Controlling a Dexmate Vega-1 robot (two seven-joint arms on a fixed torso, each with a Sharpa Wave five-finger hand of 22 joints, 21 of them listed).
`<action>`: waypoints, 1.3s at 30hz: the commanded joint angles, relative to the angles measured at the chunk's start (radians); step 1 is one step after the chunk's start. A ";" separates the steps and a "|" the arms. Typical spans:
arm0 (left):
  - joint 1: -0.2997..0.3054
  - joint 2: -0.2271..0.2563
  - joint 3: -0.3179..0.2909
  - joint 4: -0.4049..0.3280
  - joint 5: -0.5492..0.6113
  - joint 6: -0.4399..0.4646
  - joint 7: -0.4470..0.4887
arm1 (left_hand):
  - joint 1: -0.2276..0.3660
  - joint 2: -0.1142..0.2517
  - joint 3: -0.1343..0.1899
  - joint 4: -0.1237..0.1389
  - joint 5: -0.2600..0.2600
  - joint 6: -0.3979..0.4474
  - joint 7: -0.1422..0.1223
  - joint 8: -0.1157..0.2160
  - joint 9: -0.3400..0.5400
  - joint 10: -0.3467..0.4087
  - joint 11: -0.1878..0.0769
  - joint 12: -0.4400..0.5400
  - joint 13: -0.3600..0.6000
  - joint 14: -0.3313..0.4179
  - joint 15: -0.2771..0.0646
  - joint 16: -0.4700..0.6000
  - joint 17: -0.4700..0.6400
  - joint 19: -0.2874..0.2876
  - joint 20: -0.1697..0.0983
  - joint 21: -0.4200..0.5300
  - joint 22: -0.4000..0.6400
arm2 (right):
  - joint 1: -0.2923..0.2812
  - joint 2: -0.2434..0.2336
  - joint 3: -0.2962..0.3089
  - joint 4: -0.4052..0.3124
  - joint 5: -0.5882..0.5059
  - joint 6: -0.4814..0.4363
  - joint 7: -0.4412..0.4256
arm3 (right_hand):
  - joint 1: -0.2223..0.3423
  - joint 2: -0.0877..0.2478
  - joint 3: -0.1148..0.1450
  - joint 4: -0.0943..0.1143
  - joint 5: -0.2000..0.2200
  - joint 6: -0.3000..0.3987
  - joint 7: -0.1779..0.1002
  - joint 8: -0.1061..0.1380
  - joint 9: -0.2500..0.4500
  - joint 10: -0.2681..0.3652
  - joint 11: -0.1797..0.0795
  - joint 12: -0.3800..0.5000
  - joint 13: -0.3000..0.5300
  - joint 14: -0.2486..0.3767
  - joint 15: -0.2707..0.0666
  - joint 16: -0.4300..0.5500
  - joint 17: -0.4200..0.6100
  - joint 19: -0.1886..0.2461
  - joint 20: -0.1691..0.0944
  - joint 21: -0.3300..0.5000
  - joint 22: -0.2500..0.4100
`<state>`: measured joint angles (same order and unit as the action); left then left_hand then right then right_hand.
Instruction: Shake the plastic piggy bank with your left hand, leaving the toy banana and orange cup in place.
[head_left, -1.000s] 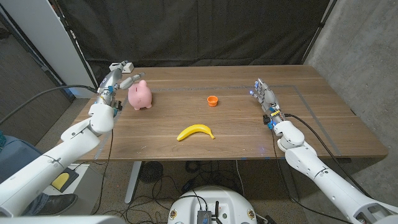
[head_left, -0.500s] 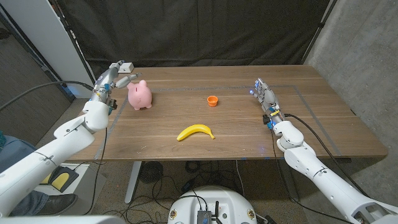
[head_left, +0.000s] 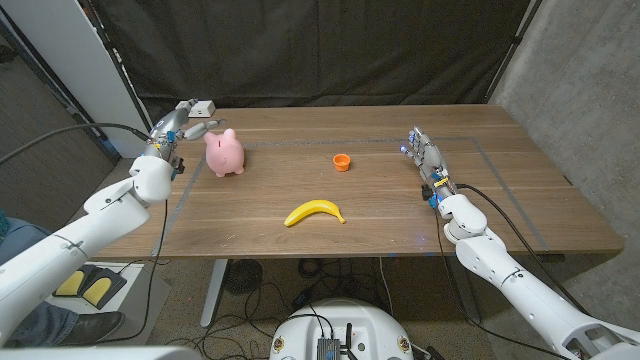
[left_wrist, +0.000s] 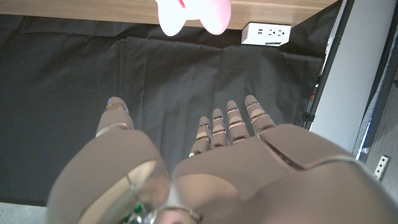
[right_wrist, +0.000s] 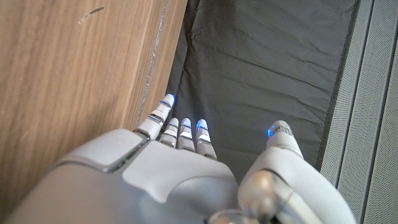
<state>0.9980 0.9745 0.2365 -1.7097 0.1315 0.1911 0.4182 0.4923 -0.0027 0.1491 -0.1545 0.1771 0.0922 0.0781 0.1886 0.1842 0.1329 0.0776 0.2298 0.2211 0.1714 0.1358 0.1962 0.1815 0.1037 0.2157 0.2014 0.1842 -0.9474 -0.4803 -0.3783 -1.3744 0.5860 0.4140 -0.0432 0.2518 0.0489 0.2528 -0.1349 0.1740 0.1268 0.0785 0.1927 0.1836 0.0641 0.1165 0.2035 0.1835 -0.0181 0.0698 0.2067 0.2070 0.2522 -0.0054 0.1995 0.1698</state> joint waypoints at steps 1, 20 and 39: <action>-0.065 -0.007 0.051 0.074 -0.022 0.026 -0.030 | 0.004 -0.009 -0.001 0.000 -0.001 -0.002 -0.005 -0.002 0.001 -0.005 -0.001 -0.001 0.004 -0.004 0.002 -0.002 0.004 0.011 0.001 0.010 0.003 | 0.001 0.000 -0.001 0.003 0.002 -0.009 0.000 | 0.014 0.001 -0.001 -0.004 0.004 0.012 0.003 0.002 0.004 0.000 0.006 0.001 0.005 0.002 0.008 0.003 0.003 -0.001 0.007 0.000 0.002; -0.195 0.010 0.173 0.170 -0.032 0.037 -0.190 | 0.033 -0.024 0.005 0.000 0.001 -0.033 -0.044 -0.007 0.002 -0.034 -0.007 -0.007 0.013 -0.016 0.005 -0.007 0.005 0.101 0.004 0.034 0.008 | -0.009 -0.008 0.001 -0.014 -0.001 -0.017 -0.011 | 0.014 0.001 -0.003 -0.004 0.004 0.015 0.001 0.002 0.004 0.002 0.010 0.001 0.005 0.003 0.011 0.003 0.004 -0.003 0.011 -0.002 0.002; -0.304 -0.002 0.267 0.240 -0.050 0.036 -0.348 | 0.029 -0.088 -0.025 0.013 0.009 -0.217 -0.072 -0.016 0.003 -0.216 0.045 -0.037 0.021 -0.142 0.070 -0.019 0.004 0.154 0.005 0.022 0.003 | -0.029 -0.013 0.004 -0.027 0.005 -0.024 -0.021 | 0.015 0.000 -0.005 -0.005 0.004 0.020 -0.001 0.003 0.004 0.012 0.011 0.004 0.006 0.007 0.016 0.003 0.004 -0.005 0.017 -0.004 0.002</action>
<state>0.7531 0.9792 0.4553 -1.5042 0.0866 0.2254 0.1409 0.5173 -0.0831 0.1280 -0.1393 0.1820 -0.1132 0.0054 0.1770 0.1841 -0.0718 0.1231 0.1955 0.2398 0.0407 0.2050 0.1768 0.1840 0.2486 0.2221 0.2247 0.1859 -0.9626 -0.4884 -0.3774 -1.3924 0.5859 0.3962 -0.0571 0.2518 0.0489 0.2490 -0.1387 0.1740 0.1393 0.0766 0.1927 0.1836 0.0696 0.1218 0.2035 0.1835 -0.0125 0.0752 0.2067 0.2069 0.2428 0.0039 0.1958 0.1697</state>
